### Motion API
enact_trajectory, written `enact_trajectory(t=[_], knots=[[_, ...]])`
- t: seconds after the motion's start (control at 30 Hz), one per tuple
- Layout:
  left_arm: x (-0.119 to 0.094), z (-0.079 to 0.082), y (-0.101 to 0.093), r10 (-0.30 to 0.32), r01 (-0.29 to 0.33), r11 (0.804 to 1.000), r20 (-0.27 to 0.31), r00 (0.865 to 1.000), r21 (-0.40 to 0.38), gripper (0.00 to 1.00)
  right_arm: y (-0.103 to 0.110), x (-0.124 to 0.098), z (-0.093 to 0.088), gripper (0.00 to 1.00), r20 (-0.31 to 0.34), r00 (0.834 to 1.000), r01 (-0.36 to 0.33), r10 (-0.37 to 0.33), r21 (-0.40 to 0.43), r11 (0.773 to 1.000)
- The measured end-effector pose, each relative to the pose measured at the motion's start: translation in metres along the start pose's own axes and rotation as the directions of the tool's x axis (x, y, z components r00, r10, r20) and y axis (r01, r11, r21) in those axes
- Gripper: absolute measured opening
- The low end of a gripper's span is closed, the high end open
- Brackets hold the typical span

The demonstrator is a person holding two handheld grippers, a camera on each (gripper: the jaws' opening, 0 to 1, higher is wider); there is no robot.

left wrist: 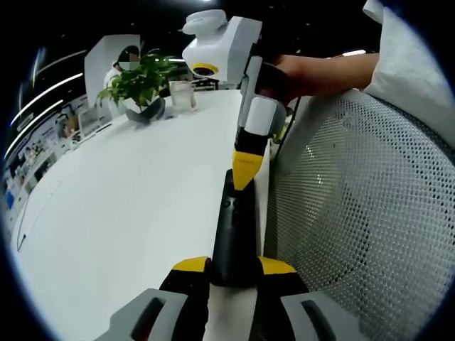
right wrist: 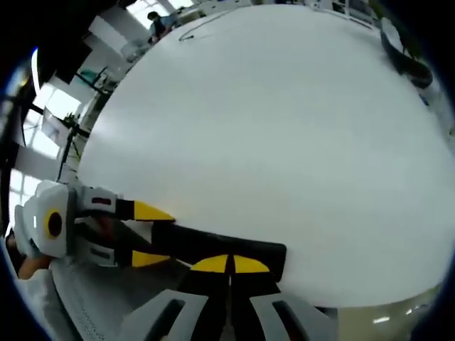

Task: Press the specified remote control buttons in sequence, fully releasing each button before pressing the next.

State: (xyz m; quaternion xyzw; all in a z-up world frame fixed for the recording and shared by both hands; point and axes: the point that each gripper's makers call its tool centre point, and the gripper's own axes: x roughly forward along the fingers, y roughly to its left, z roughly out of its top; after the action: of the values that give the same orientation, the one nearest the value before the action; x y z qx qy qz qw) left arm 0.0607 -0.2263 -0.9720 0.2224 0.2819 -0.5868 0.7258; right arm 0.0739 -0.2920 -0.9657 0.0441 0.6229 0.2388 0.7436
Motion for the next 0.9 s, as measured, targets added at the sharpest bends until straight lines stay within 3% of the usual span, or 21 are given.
enact_trajectory(t=[0.27, 0.4, 0.5, 0.73, 0.9], knots=[[0.000, 0.001, 0.000, -0.002, 0.002, 1.000, 0.000, 1.000, 0.003, 0.24, -0.002, 0.000, 0.001, 0.00, -0.006, 1.000, -0.026, 0.027, 0.039, 0.999], [0.000, 0.001, 0.000, -0.003, 0.003, 1.000, 0.000, 1.000, 0.004, 0.24, -0.003, -0.001, 0.001, 0.00, 0.012, 0.997, -0.081, 0.080, 0.127, 0.989], [0.000, 0.001, 0.000, -0.001, 0.001, 1.000, 0.000, 1.000, 0.000, 0.24, -0.003, -0.001, 0.001, 0.00, 0.013, 0.996, -0.093, 0.092, 0.148, 0.985], [0.000, 0.001, -0.001, -0.003, 0.003, 1.000, -0.005, 1.000, 0.003, 0.24, 0.000, -0.002, 0.001, 0.00, 0.009, 0.995, -0.104, 0.104, 0.171, 0.980], [0.000, 0.002, -0.004, -0.012, 0.013, 1.000, -0.011, 1.000, 0.018, 0.24, 0.007, -0.001, 0.003, 0.00, 0.016, 0.991, -0.132, 0.131, 0.144, 0.981]])
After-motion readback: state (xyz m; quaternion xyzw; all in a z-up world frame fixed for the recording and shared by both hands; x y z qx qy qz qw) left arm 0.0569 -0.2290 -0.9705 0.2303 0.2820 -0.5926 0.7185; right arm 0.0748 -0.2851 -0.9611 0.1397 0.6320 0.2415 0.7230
